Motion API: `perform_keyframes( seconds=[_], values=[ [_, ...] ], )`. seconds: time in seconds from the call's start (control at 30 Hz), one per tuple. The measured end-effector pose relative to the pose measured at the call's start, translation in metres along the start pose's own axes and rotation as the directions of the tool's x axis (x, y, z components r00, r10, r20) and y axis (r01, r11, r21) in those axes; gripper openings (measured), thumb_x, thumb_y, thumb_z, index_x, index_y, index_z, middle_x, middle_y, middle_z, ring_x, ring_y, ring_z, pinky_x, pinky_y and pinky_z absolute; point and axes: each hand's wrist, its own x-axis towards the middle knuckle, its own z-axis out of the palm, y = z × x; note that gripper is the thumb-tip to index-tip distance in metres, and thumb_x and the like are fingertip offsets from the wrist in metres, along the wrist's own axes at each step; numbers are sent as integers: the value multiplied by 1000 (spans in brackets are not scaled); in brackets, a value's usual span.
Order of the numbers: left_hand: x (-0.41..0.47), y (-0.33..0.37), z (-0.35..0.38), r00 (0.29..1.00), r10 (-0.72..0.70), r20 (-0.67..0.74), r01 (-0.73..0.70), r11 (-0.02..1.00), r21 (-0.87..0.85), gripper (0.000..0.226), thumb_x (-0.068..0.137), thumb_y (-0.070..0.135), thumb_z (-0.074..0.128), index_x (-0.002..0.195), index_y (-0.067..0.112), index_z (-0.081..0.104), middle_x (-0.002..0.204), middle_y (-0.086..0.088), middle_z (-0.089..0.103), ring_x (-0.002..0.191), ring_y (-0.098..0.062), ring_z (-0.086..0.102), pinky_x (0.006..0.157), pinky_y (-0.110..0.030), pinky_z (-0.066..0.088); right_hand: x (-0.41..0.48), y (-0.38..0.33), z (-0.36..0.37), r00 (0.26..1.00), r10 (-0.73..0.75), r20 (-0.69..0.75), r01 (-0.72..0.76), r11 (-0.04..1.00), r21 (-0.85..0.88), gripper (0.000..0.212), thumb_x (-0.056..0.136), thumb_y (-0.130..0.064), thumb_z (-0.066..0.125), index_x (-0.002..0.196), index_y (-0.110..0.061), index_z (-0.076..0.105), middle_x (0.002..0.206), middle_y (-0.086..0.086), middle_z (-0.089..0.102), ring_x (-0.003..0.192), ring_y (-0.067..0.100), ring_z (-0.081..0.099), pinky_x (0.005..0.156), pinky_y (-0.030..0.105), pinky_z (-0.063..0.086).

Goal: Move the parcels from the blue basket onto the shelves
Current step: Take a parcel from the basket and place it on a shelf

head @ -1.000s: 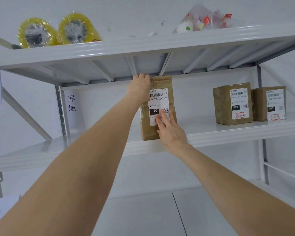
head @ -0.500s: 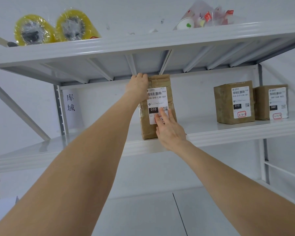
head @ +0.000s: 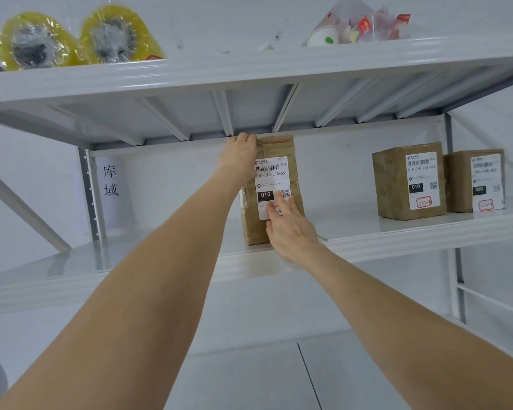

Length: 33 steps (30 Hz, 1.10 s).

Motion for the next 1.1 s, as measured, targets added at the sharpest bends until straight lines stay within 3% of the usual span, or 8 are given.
perform_keyframes(
  seconds=[0.5,0.7,0.9,1.1],
  values=[
    [23,-14,35,1000,29,-9,-29,998,-51,65,84,9,66,140,9,33,140,-8,37,131,-27,33,104,-37,39,26,5,16,999,14,38,-14,1000,8,48,103,-30,27,150,-17,27,162,-3,-2,148,24,1,110,42,31],
    [24,-15,32,999,33,11,-33,999,-21,66,86,11,65,142,8,30,141,-10,36,131,-28,33,105,-38,37,25,5,17,999,-10,-41,10,1000,-7,45,102,-30,32,145,-16,37,160,1,6,145,23,10,107,41,35],
    [12,-14,19,999,36,34,-38,999,34,83,88,18,64,151,9,12,156,-9,20,145,-28,15,116,-39,20,16,3,10,998,-6,-55,5,1000,-21,46,101,-30,34,147,-21,35,159,8,13,144,27,18,109,41,30],
    [-30,-1,19,1000,6,-28,-6,1000,2,60,89,12,56,144,18,32,145,-5,33,130,-24,37,97,-36,41,-8,1,1,993,24,-113,-25,1000,-8,42,98,-29,42,140,-20,42,150,9,27,133,29,35,104,40,32]
  ],
)
